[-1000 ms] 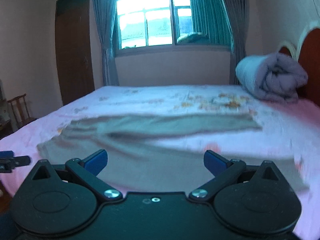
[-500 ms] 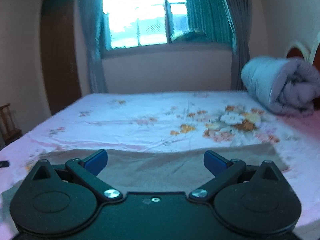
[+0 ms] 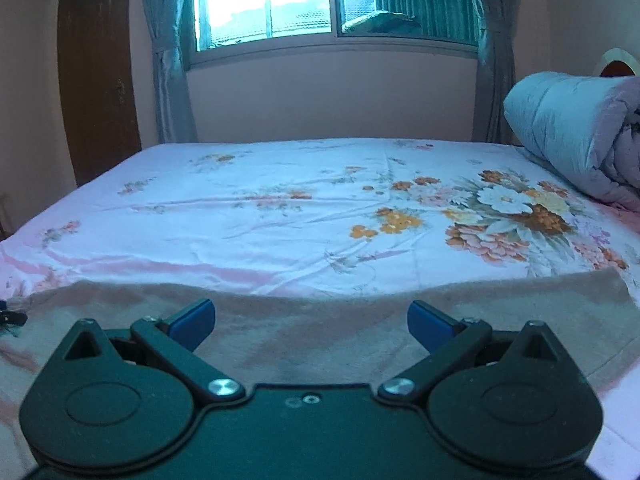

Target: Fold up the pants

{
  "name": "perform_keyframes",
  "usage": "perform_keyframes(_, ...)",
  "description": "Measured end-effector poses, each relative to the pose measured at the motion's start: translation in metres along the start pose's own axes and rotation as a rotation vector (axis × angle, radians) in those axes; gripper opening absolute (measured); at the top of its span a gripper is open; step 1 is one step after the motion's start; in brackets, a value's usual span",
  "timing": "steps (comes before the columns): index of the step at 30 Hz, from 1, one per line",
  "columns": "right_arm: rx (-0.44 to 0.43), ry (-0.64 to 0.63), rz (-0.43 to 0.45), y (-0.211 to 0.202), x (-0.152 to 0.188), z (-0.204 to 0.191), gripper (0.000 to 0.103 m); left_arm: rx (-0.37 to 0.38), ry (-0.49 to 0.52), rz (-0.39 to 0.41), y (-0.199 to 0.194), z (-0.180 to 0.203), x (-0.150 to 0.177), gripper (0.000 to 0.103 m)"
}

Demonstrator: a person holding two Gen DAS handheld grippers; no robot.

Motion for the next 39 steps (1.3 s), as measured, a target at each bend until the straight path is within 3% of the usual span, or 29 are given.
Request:
perform_keyframes(2, 0.004, 0.004, -0.006, 0.002, 0.003, 0.005, 0.097, 0.003, 0.0, 0.017, 0.008, 0.002, 0.0, 0.076)
perform_keyframes(4, 0.012, -0.006, -0.02, 0.002, 0.004, 0.008, 0.097, 0.04, 0.015, 0.036, 0.003, 0.008, 0.002, 0.045)
perform_keyframes(5, 0.013, -0.007, -0.026, 0.002, 0.003, 0.009, 0.097, 0.052, 0.018, 0.045, -0.003, 0.012, 0.001, 0.024)
perform_keyframes(6, 0.008, -0.008, -0.031, 0.002, 0.002, 0.01, 0.097, 0.033, 0.037, 0.069, -0.012, 0.016, -0.001, 0.015)
perform_keyframes(8, 0.002, -0.022, -0.034, 0.003, -0.002, 0.011, 0.097, 0.014, 0.038, 0.127, -0.035, 0.017, -0.005, 0.013)
perform_keyframes(12, -0.065, -0.073, -0.075, 0.016, -0.008, 0.004, 0.096, 0.065, -0.04, 0.236, -0.087, 0.006, -0.028, 0.013)
perform_keyframes(14, -0.094, -0.15, -0.102, 0.028, -0.009, -0.002, 0.093, 0.074, -0.026, 0.27, -0.108, 0.005, -0.035, 0.013)
perform_keyframes(18, -0.127, -0.331, -0.171, 0.058, -0.007, -0.011, 0.071, 0.072, 0.018, 0.288, -0.133, 0.005, -0.037, 0.013)
perform_keyframes(26, -0.246, -0.581, -0.327, 0.105, 0.003, -0.015, 0.063, 0.065, 0.053, 0.314, -0.147, 0.002, -0.029, 0.013)
perform_keyframes(28, -0.281, -0.607, -0.375, 0.11, 0.005, -0.014, 0.051, 0.065, 0.058, 0.312, -0.147, 0.002, -0.029, 0.013)
perform_keyframes(29, -0.303, -0.601, -0.407, 0.113, 0.006, -0.012, 0.026, 0.065, 0.059, 0.308, -0.146, 0.003, -0.028, 0.013)
perform_keyframes(30, -0.299, -0.601, -0.439, 0.115, 0.008, -0.009, 0.012, 0.065, 0.061, 0.306, -0.145, 0.003, -0.029, 0.013)
perform_keyframes(32, -0.29, -0.611, -0.481, 0.116, 0.011, -0.006, 0.0, 0.06, 0.063, 0.302, -0.143, 0.005, -0.029, 0.013)
perform_keyframes(39, -0.264, -0.621, -0.387, 0.074, -0.005, -0.011, 0.0, 0.055, 0.043, 0.308, -0.155, 0.007, -0.036, 0.013)
Point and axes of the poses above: each gripper's, at about its wrist camera, not at the fingertips, and y roughly the way its jaws point, z to its right, x to its underside, the point moved 8 cm from there along y, roughly the way its jaws point, and after that the axes turned 15 degrees about -x, right-handed, at the moved point
